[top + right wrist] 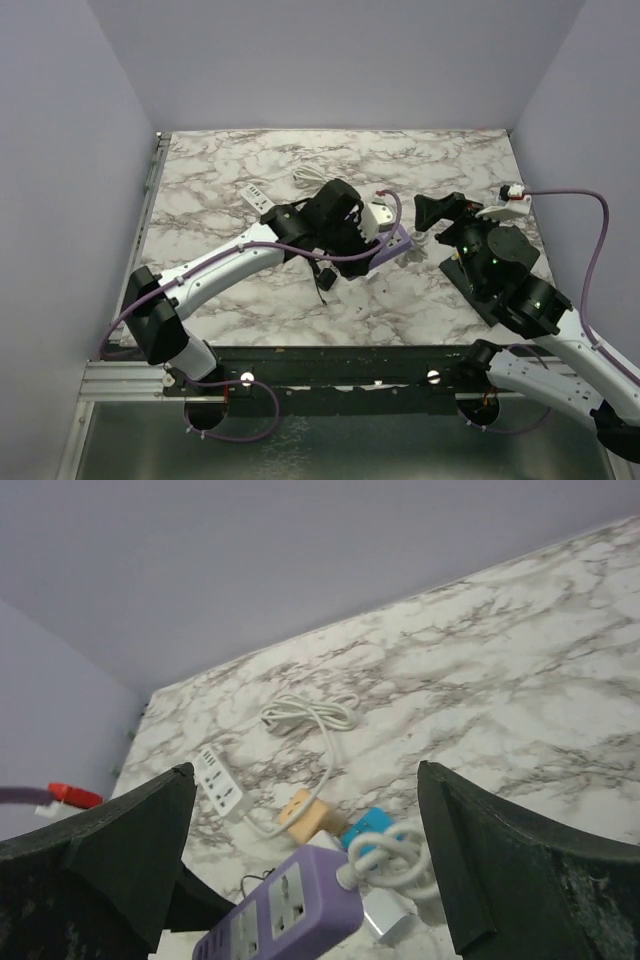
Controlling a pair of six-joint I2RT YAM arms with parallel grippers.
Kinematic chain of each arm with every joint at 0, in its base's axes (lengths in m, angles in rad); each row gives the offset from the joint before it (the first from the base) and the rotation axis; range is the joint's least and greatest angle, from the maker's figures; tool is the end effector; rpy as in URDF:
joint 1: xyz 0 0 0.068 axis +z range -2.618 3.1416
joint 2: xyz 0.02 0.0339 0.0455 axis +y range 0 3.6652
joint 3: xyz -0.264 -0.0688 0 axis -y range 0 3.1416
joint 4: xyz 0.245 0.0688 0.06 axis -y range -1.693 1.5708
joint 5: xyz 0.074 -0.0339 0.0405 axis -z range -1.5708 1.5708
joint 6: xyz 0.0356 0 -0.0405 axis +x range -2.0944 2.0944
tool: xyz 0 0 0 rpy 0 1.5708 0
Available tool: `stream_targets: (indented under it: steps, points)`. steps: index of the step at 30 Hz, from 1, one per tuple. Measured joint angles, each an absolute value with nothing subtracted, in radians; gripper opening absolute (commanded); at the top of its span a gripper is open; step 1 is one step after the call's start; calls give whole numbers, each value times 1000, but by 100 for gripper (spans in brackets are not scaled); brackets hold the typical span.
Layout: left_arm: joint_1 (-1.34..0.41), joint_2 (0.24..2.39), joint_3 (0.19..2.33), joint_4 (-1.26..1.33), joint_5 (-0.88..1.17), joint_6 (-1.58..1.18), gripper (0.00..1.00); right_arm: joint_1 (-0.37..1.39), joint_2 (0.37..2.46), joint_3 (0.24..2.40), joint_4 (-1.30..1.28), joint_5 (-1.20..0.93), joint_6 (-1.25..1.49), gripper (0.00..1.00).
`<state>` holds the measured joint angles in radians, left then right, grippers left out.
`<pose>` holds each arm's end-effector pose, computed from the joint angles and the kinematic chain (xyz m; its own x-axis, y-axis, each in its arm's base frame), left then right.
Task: Insert the plug
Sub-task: Place the socket at the center of the board.
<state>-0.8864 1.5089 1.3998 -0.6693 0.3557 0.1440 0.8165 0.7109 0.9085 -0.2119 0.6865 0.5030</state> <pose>0.1991 -0.2637 0.3346 -0.3126 0.5959 -0.7398 0.9376 0.3183 -0.1398 0.1191 0.0938 0.3912 -0.0711 0.4688 -0.8804 -0.1089 0.8737 0.4741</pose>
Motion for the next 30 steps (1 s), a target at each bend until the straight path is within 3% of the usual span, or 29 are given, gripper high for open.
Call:
stream_targets:
  steps: [6,14,25,30]
  points:
    - [-985,1599,1421,-665,262,230,0,817,693,916,-333,863,544,95]
    - [-1090,1642,1299,-552,149,316,0,817,659,920,-468,1032,645,93]
    - [-1152,1647,1043,-500,56,336,0,817,866,882,-604,979,817,88]
    - [-1150,1663,1022,-517,-6,338,0,816,921,839,-632,933,876,85]
